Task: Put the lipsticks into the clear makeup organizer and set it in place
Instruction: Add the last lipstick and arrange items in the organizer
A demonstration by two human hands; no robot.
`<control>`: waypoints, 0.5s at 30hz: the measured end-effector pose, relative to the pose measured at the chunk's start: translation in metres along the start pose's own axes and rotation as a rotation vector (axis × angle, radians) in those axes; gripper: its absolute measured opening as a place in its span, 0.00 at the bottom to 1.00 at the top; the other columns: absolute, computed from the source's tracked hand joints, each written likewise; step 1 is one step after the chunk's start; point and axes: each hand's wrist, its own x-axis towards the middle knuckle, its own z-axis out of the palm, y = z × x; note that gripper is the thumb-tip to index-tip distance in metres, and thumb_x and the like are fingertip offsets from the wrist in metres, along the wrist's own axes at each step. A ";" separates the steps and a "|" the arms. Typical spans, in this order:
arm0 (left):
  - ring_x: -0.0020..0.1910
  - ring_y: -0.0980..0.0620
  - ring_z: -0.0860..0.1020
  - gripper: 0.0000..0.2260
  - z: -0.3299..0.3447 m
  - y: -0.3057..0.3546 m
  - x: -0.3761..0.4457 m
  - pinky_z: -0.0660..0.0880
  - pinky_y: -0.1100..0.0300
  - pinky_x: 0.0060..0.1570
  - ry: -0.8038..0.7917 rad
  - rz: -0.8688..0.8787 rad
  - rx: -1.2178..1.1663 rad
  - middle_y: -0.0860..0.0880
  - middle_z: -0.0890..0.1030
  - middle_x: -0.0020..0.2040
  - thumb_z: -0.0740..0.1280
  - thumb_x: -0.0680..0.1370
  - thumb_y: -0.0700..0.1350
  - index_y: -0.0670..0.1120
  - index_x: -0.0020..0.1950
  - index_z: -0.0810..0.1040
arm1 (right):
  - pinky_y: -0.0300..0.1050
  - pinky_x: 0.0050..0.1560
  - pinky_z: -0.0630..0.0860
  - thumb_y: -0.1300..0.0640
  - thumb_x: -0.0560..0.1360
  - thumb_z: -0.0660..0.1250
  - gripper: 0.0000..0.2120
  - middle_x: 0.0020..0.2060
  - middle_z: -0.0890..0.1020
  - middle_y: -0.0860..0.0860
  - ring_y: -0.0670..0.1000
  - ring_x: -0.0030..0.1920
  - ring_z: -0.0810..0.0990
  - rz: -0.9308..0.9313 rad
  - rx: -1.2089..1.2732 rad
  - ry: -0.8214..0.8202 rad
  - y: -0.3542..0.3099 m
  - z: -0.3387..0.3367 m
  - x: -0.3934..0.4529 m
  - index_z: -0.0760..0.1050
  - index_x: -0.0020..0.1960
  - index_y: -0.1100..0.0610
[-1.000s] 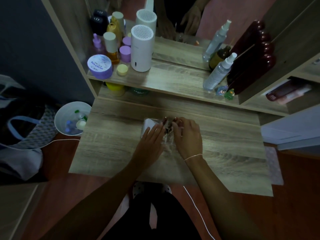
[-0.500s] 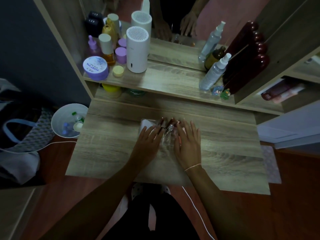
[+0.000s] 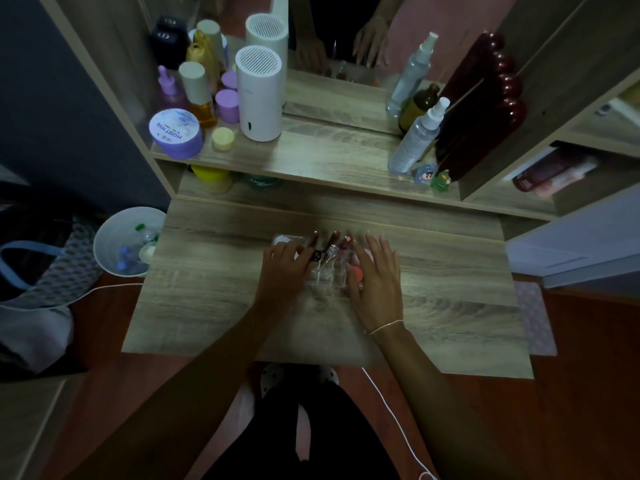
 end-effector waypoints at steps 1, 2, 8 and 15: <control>0.39 0.42 0.81 0.12 0.000 -0.001 0.001 0.75 0.53 0.36 -0.015 -0.011 -0.012 0.43 0.83 0.41 0.78 0.66 0.41 0.42 0.47 0.83 | 0.63 0.75 0.55 0.57 0.79 0.61 0.19 0.73 0.67 0.55 0.59 0.76 0.57 -0.003 0.000 -0.005 0.000 0.000 0.001 0.68 0.70 0.55; 0.39 0.42 0.81 0.11 0.000 -0.001 0.002 0.75 0.53 0.36 -0.029 -0.025 -0.022 0.42 0.83 0.42 0.78 0.66 0.41 0.42 0.45 0.83 | 0.63 0.75 0.55 0.57 0.79 0.61 0.19 0.73 0.67 0.55 0.59 0.76 0.57 -0.002 0.002 -0.007 0.000 0.000 0.002 0.68 0.70 0.56; 0.41 0.41 0.81 0.09 0.003 -0.002 0.007 0.76 0.50 0.39 -0.057 -0.034 -0.011 0.41 0.82 0.42 0.77 0.67 0.42 0.42 0.43 0.81 | 0.63 0.75 0.55 0.54 0.79 0.59 0.19 0.73 0.67 0.56 0.60 0.76 0.57 0.007 0.002 -0.026 0.002 0.001 0.002 0.68 0.69 0.56; 0.43 0.40 0.81 0.08 0.005 -0.003 0.003 0.76 0.50 0.40 -0.054 -0.028 0.001 0.42 0.83 0.44 0.76 0.69 0.41 0.42 0.45 0.82 | 0.61 0.75 0.54 0.55 0.79 0.58 0.19 0.74 0.66 0.55 0.59 0.76 0.56 0.010 0.005 -0.038 0.004 -0.001 0.000 0.68 0.69 0.55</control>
